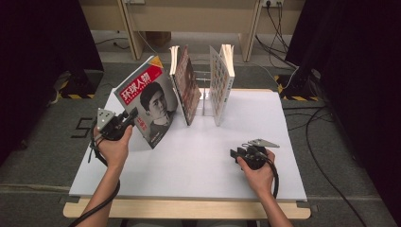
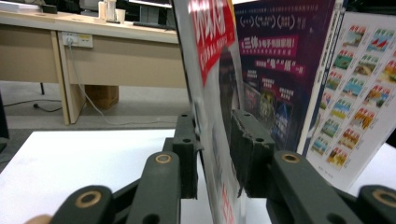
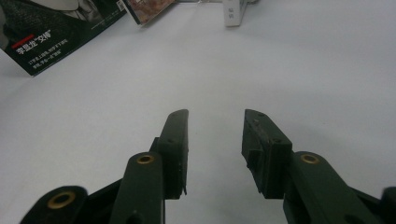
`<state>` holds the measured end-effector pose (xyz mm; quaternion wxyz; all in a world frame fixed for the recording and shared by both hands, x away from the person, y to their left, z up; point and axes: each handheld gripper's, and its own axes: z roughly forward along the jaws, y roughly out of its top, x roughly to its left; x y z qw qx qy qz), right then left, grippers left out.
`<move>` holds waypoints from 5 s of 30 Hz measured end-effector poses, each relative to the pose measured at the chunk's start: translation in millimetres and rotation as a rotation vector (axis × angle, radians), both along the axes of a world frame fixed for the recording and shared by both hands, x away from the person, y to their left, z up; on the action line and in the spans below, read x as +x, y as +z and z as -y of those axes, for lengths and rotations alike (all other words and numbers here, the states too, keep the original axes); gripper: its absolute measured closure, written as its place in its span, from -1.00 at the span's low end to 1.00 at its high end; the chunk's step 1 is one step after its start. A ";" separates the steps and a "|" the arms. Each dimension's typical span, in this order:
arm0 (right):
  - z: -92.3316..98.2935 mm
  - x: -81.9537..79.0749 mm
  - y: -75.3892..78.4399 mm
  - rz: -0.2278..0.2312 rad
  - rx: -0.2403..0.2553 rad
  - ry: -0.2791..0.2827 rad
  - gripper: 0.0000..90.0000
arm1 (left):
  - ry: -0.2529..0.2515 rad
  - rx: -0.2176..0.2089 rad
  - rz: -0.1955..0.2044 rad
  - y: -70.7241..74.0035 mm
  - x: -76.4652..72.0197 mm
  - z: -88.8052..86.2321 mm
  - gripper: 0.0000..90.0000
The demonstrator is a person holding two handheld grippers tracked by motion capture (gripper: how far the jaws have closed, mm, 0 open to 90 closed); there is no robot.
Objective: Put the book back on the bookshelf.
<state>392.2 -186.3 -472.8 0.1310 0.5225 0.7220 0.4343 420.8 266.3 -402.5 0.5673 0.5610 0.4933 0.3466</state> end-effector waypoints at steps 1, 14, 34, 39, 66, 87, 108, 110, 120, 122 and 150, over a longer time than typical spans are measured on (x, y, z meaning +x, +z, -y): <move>0.3 0.1 -0.1 0.000 -0.001 0.001 0.37 | -0.002 -0.006 0.006 1.6 1.2 -0.4 0.59; 1.4 0.1 0.9 0.002 0.002 -0.004 0.37 | -0.043 -0.003 0.022 32.1 26.5 -2.3 0.65; 2.1 0.4 0.3 -0.002 -0.001 -0.005 0.36 | -0.081 0.006 -0.052 40.7 36.1 -4.5 0.74; 1.4 0.8 -0.2 -0.001 -0.005 0.001 0.36 | -0.102 0.007 -0.066 42.0 37.6 -4.4 0.81; 3.5 0.2 0.6 -0.002 0.006 -0.013 0.36 | -0.031 -0.063 0.065 70.5 32.7 9.5 0.93; 7.4 1.4 -0.1 -0.002 0.006 -0.017 0.36 | -0.049 -0.053 0.088 89.2 68.2 48.0 0.93; 8.8 2.5 -1.4 0.001 0.001 -0.014 0.36 | -0.001 -0.046 0.082 90.6 103.5 62.4 0.92; 9.0 2.5 -1.5 0.000 0.002 -0.014 0.36 | 0.002 -0.045 0.083 90.4 106.3 64.1 0.92; 9.0 2.8 -1.6 0.002 -0.002 -0.012 0.36 | 0.020 -0.020 0.112 86.3 112.6 68.4 0.92; 8.9 2.8 -1.9 0.001 -0.002 -0.012 0.36 | 0.022 -0.012 0.118 84.5 111.1 67.9 0.92; 5.1 2.0 -2.0 -0.001 -0.009 -0.004 0.36 | -0.006 -0.030 0.073 35.7 58.2 34.8 0.89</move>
